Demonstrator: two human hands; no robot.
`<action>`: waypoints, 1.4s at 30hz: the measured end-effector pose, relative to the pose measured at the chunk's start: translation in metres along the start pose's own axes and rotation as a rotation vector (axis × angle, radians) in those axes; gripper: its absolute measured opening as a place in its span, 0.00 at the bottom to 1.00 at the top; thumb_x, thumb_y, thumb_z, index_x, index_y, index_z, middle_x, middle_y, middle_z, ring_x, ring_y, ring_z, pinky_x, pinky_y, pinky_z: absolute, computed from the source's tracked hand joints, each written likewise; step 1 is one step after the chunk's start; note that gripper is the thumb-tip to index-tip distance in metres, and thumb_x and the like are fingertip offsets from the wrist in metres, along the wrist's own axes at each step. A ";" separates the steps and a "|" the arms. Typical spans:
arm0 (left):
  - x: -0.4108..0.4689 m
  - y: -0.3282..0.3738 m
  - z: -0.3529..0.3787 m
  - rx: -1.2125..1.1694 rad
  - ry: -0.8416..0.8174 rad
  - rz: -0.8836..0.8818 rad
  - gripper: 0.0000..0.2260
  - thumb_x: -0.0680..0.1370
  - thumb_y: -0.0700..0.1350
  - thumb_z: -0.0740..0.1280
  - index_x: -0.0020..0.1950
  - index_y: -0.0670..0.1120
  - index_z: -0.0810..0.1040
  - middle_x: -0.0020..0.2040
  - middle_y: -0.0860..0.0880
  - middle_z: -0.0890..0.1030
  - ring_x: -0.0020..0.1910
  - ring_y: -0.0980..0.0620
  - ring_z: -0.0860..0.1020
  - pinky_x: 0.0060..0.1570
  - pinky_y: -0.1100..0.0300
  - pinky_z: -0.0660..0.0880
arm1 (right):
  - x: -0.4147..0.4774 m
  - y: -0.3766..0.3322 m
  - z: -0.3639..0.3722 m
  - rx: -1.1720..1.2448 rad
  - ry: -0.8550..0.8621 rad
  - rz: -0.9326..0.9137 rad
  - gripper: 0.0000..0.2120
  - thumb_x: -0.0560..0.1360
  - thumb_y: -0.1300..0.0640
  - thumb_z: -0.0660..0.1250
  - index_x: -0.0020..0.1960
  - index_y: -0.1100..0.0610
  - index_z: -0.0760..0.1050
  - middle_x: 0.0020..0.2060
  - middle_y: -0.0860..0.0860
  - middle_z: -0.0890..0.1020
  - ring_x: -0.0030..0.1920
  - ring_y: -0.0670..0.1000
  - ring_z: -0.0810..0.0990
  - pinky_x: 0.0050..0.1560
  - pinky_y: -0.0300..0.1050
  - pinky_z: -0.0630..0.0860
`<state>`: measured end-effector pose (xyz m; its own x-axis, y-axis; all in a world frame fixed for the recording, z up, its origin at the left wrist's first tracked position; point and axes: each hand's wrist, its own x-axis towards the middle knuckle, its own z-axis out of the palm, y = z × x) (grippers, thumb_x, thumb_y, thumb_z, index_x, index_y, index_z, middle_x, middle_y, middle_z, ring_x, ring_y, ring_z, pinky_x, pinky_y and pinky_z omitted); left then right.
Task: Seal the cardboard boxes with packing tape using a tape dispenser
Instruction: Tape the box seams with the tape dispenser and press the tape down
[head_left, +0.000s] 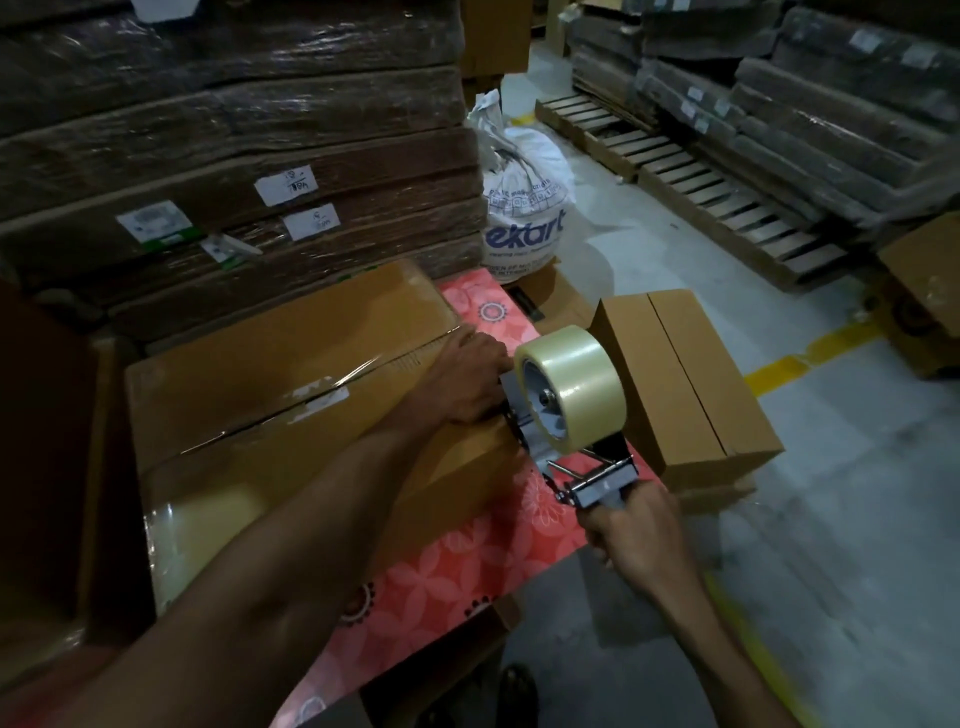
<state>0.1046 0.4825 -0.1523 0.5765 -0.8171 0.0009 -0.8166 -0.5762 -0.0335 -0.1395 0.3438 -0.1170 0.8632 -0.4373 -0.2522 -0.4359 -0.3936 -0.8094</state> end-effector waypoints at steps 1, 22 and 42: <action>0.001 0.000 -0.001 0.064 -0.038 -0.002 0.27 0.74 0.58 0.47 0.59 0.49 0.80 0.59 0.47 0.79 0.64 0.44 0.72 0.72 0.45 0.56 | -0.003 -0.001 -0.001 -0.028 -0.003 -0.032 0.06 0.62 0.58 0.69 0.27 0.56 0.76 0.23 0.52 0.77 0.26 0.55 0.73 0.30 0.50 0.71; -0.005 0.015 0.002 -0.108 0.129 0.151 0.22 0.83 0.59 0.49 0.54 0.54 0.81 0.48 0.52 0.81 0.53 0.50 0.76 0.70 0.47 0.59 | -0.026 0.048 0.017 0.097 -0.030 0.187 0.05 0.59 0.64 0.68 0.26 0.62 0.73 0.21 0.58 0.77 0.22 0.54 0.74 0.24 0.43 0.68; -0.006 0.020 -0.002 -0.091 -0.012 0.141 0.28 0.76 0.74 0.50 0.50 0.55 0.79 0.46 0.52 0.77 0.49 0.50 0.72 0.57 0.51 0.65 | 0.007 0.102 0.043 0.314 0.251 0.441 0.15 0.71 0.66 0.68 0.26 0.62 0.76 0.22 0.59 0.78 0.24 0.58 0.76 0.29 0.52 0.74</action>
<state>0.0845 0.4754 -0.1512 0.4559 -0.8900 -0.0098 -0.8883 -0.4557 0.0581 -0.1669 0.3352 -0.2247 0.5144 -0.6978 -0.4985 -0.6107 0.1101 -0.7842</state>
